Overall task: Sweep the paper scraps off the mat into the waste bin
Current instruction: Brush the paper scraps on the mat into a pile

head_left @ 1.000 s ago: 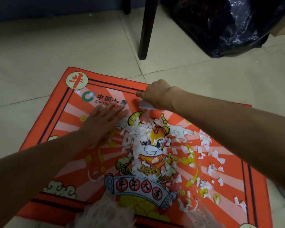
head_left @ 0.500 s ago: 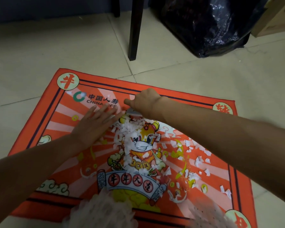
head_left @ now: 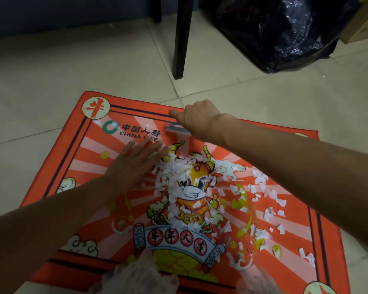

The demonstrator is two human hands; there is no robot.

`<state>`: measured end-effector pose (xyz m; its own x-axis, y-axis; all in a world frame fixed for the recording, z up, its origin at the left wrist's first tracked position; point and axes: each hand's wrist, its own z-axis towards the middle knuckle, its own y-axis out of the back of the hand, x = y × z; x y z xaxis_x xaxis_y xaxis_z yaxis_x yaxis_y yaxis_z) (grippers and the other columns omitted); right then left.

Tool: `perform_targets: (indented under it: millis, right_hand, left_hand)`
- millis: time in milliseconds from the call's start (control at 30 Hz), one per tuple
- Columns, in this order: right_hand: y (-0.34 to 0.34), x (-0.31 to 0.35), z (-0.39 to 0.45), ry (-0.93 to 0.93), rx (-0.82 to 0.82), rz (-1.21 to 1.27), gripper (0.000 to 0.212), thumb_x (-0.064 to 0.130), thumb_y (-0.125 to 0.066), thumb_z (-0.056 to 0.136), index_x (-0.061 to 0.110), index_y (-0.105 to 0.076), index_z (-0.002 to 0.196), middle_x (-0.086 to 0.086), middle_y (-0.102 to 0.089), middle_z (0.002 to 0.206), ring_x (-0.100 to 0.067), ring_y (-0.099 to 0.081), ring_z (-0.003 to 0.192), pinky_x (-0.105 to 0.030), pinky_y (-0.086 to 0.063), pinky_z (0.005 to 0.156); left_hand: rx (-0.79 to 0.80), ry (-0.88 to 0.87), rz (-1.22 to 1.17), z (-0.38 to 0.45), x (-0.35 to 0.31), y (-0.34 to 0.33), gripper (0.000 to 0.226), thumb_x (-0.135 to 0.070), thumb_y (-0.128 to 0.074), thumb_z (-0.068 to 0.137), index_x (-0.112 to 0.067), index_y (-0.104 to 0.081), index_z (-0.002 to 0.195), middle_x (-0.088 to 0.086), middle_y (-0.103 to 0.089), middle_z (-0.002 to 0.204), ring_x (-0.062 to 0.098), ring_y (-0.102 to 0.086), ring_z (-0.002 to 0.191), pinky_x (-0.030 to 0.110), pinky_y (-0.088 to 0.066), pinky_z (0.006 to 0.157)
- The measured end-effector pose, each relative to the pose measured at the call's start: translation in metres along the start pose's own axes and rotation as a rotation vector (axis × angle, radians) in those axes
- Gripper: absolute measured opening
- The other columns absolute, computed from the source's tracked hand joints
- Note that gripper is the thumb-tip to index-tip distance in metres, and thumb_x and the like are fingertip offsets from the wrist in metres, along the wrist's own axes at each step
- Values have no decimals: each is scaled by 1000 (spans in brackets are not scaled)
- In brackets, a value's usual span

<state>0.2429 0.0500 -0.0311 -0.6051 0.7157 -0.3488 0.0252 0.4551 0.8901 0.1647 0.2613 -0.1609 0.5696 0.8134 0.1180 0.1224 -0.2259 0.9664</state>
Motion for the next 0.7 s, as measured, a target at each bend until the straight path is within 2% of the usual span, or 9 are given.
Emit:
perform_targets:
  millis: [67, 200, 300, 367, 567, 633, 700]
  right_hand:
    - [7, 3, 10, 8, -34, 20, 54, 15, -44, 98, 17, -21, 147, -13, -56, 119, -32, -58, 106, -33, -34, 71]
    - [16, 14, 31, 16, -98, 21, 57, 14, -48, 96, 18, -21, 147, -13, -56, 123, -32, -57, 110, -33, -34, 71]
    - [18, 25, 49, 38, -89, 29, 58, 18, -46, 98, 20, -20, 150, -13, -55, 125, -32, -57, 112, -33, -35, 73]
    - [17, 34, 61, 31, -91, 22, 63, 15, -51, 96, 21, -19, 150, -11, -55, 123, -30, -58, 111, -32, -34, 71]
    - [12, 46, 90, 2, -103, 41, 59, 15, -55, 94, 19, -26, 146, -10, -57, 122, -30, -58, 110, -32, -35, 70]
    - [10, 49, 96, 55, -80, 8, 56, 23, -54, 96, 19, -27, 145, -10, -58, 119, -30, -59, 107, -32, -34, 69]
    - [11, 50, 100, 115, -66, -40, 54, 39, -45, 99, 19, -27, 145, -10, -59, 114, -29, -60, 103, -32, -34, 67]
  left_hand:
    - [-15, 30, -38, -3, 4, -3, 143, -33, -92, 55, -26, 9, 155, 5, -10, 163, 30, -9, 150, 52, -15, 118]
    - [-36, 87, -96, -12, 22, -10, 126, -47, -80, 71, -31, 12, 154, 3, -1, 165, 27, 4, 150, 47, -3, 116]
    - [-17, 78, -84, -17, 33, -9, 132, -54, -80, 67, -29, 17, 152, 4, 3, 164, 29, 5, 150, 50, -6, 117]
    - [-4, 98, -66, -19, 38, -10, 136, -59, -80, 65, -28, 20, 152, 5, 2, 164, 30, 3, 150, 51, -10, 118]
    - [-44, 127, -161, -20, 38, -17, 124, -62, -69, 74, -30, 21, 152, 0, 11, 164, 28, 13, 149, 47, 0, 119]
    - [-55, 134, -185, -21, 38, -18, 124, -59, -72, 72, -31, 19, 152, 1, 9, 163, 29, 10, 149, 48, -1, 118]
    - [-63, 134, -187, -22, 38, -18, 125, -58, -74, 70, -33, 18, 151, 2, 5, 163, 31, 6, 150, 48, -3, 117]
